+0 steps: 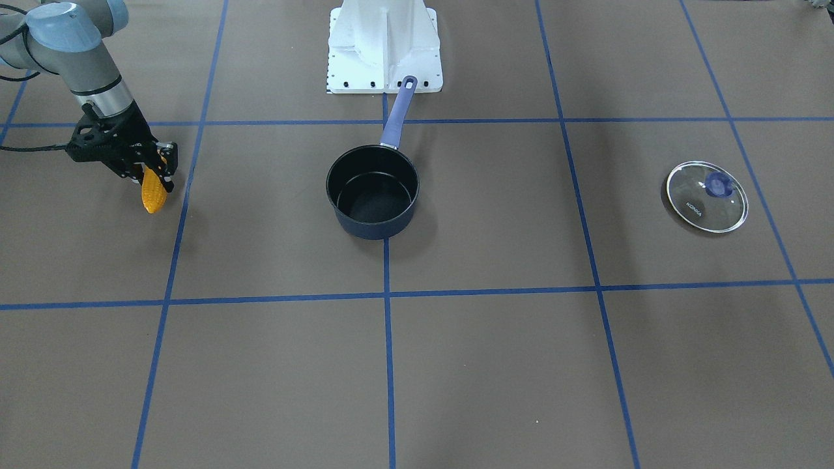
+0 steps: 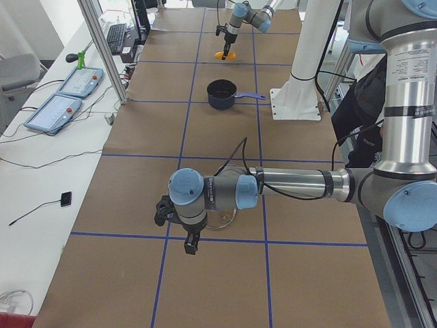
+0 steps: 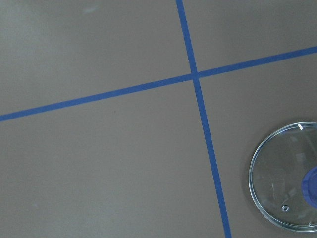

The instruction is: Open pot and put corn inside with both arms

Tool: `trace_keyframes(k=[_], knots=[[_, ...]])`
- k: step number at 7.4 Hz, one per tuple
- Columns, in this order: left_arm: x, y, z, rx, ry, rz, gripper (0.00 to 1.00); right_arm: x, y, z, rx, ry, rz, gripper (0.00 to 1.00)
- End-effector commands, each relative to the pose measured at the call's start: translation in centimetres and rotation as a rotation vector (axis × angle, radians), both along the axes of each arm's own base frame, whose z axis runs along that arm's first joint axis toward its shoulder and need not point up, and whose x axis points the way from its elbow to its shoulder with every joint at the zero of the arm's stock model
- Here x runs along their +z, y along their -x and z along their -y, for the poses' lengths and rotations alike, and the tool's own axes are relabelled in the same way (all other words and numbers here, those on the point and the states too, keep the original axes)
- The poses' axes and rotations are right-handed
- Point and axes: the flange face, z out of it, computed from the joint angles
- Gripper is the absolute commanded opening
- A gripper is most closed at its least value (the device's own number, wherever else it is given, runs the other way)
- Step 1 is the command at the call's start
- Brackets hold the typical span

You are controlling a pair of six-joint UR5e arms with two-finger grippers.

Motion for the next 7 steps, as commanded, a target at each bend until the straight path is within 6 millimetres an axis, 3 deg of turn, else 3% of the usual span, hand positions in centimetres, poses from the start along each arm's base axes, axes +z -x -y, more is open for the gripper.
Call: trace_keyframes(k=[1, 2, 4, 5, 6, 7], knots=[[-0.5, -0.3, -1.1, -0.049, 0.023, -0.028, 0.98, -16.5, 5.6, 4.9, 0.014, 0.048, -0.039, 0.0], [-0.5, -0.3, -1.1, -0.049, 0.022, -0.03, 0.98, -21.3, 6.9, 4.8, 0.008, 0.051, -0.035, 0.0], [-0.6, -0.3, -1.1, -0.048, 0.021, -0.031, 0.98, -26.5, 11.7, 2.6, 0.017, 0.066, 0.021, 0.0], [-0.5, -0.3, -1.1, -0.048, 0.022, -0.03, 0.98, -28.6, 16.2, 1.6, 0.032, 0.039, 0.006, 0.0], [-0.4, -0.3, -1.1, -0.048, 0.024, -0.03, 0.98, -28.9, 19.0, 0.9, 0.035, 0.039, -0.009, 0.0], [-0.2, -0.3, -1.1, -0.049, 0.028, -0.028, 0.98, -28.5, 19.7, 0.6, 0.026, 0.029, 0.009, 0.67]])
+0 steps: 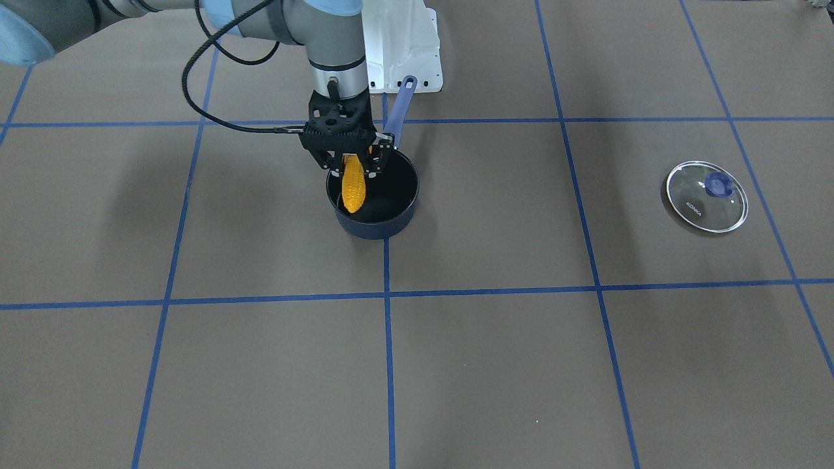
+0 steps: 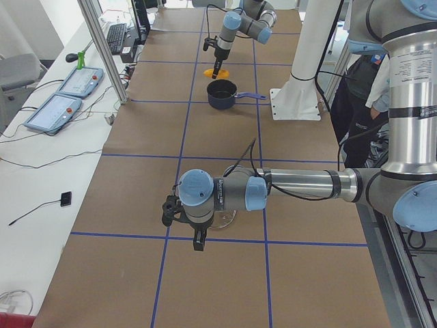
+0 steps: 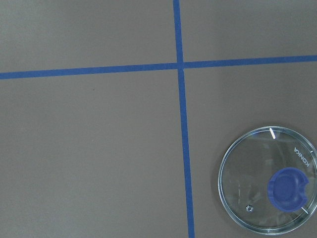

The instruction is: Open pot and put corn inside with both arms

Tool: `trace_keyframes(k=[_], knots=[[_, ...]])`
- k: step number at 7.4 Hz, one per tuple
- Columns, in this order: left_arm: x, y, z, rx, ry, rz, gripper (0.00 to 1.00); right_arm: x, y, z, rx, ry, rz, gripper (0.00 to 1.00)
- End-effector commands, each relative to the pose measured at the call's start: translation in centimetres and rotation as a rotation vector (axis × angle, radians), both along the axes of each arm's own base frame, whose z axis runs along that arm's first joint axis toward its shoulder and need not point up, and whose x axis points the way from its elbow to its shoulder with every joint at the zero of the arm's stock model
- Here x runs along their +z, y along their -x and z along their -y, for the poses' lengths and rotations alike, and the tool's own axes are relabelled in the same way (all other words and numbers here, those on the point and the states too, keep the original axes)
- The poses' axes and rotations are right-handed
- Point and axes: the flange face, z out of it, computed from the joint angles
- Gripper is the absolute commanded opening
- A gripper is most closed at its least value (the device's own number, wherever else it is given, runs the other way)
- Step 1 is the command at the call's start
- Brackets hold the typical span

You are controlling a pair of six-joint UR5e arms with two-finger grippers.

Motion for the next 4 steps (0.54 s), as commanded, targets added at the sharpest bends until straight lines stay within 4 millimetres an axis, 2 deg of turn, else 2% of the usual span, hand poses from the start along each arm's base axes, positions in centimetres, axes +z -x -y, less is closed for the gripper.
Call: trace_keyframes(k=[1, 3, 4], knots=[[0.1, 0.0, 0.0, -0.001, 0.004, 0.0, 0.98, 0.1, 2.4, -0.8, 0.008, -0.021, 0.004, 1.0], [0.2, 0.1, 0.0, -0.001, 0.004, 0.001, 0.98, -0.7, 1.1, -0.4, 0.007, -0.037, 0.013, 1.0], [0.3, 0.0, 0.0, 0.002, 0.003, 0.006, 0.98, -1.2, -1.0, 1.4, 0.005, -0.046, 0.024, 1.0]])
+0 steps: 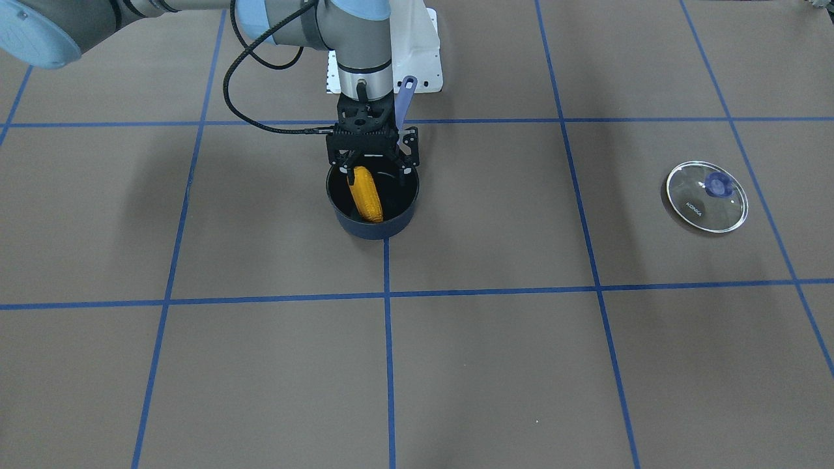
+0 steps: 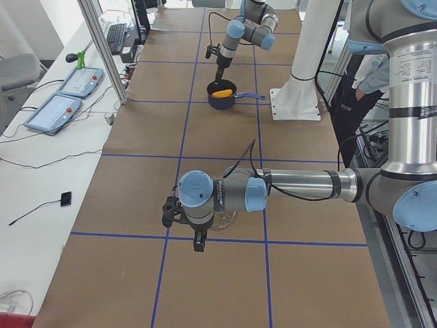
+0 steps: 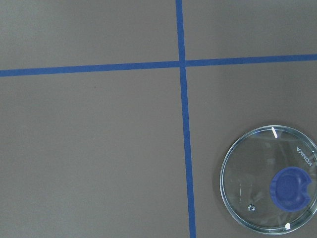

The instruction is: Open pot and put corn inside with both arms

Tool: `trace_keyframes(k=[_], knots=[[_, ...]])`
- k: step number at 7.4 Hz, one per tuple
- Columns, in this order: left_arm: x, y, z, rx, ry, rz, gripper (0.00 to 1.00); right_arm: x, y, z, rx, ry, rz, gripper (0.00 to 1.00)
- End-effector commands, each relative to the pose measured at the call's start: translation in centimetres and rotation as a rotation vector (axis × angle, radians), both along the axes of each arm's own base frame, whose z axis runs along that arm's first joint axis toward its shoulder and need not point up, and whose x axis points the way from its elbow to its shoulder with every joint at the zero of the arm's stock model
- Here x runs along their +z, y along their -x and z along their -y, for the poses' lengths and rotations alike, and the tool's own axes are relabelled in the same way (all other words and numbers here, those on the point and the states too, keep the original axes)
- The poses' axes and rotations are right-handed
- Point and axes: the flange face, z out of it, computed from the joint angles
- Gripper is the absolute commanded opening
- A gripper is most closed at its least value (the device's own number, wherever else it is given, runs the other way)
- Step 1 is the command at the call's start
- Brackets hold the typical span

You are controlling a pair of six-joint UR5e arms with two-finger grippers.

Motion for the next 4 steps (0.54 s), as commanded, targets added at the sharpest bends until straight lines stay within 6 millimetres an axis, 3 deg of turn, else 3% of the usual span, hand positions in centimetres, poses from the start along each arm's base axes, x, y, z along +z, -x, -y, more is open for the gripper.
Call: trace_keyframes(k=[1, 2, 3, 4], knots=[[0.2, 0.0, 0.0, 0.0, 0.005, 0.005, 0.98, -0.1, -5.8, 5.6, -0.021, -0.005, 0.012, 1.0], [0.5, 0.0, -0.1, -0.001, 0.014, 0.005, 0.98, 2.1, -11.6, 10.7, -0.064, -0.011, -0.007, 1.0], [1.8, 0.0, -0.3, 0.003, 0.035, 0.002, 0.98, 6.4, -18.8, 15.7, -0.125, -0.046, -0.055, 1.0], [1.8, 0.0, -0.3, 0.004, 0.034, 0.005, 0.98, 10.9, -26.3, 19.2, -0.169, -0.065, -0.098, 1.0]])
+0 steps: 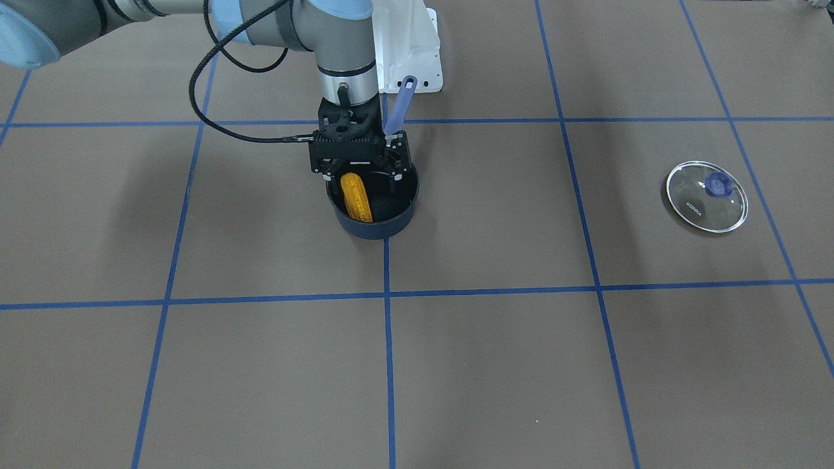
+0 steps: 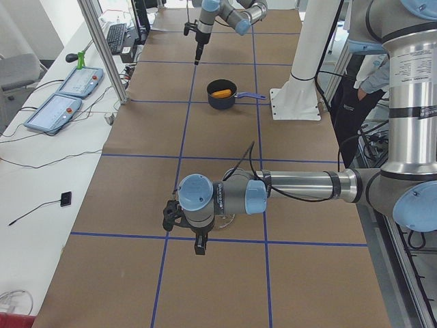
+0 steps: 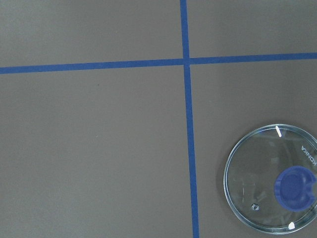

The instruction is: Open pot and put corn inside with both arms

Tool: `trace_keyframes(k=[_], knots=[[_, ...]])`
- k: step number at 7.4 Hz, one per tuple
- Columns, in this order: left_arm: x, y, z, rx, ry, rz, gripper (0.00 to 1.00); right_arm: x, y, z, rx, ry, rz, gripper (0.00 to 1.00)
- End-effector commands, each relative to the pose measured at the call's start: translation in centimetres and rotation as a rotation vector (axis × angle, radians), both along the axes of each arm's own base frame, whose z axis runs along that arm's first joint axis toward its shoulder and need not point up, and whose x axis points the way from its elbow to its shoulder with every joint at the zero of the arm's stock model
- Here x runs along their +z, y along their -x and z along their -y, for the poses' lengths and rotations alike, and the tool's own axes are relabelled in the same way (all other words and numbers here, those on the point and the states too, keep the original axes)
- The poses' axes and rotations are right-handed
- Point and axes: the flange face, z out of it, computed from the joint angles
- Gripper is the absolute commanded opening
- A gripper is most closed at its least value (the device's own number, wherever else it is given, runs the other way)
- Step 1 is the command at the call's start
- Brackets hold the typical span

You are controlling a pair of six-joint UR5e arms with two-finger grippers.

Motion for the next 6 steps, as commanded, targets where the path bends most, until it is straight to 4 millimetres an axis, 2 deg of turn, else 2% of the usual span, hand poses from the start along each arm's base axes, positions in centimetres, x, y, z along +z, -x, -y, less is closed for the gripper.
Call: trace_keyframes(k=[1, 2, 3, 4, 5, 6], knots=[[0.4, 0.1, -0.1, 0.001, 0.003, 0.0, 0.98, 10.1, -17.1, 7.3, -0.114, -0.036, -0.065, 1.0], [-0.6, 0.1, 0.3, 0.003, -0.02, 0.003, 0.98, 16.1, -23.5, 9.0, -0.202, -0.058, -0.096, 1.0], [-2.1, 0.0, 0.5, 0.005, -0.048, 0.006, 0.98, 21.8, -28.5, 9.4, -0.261, -0.064, -0.136, 1.0], [-3.0, 0.1, 0.6, 0.005, -0.066, 0.008, 0.98, 27.1, -32.8, 7.9, -0.277, -0.039, -0.16, 1.0], [-3.8, 0.1, 0.7, 0.005, -0.083, 0.009, 0.98, 31.6, -36.1, 5.4, -0.274, 0.008, -0.147, 1.0], [-4.4, 0.1, 0.7, 0.006, -0.096, 0.01, 0.98, 36.2, -38.1, 2.2, -0.255, 0.088, -0.14, 1.0]])
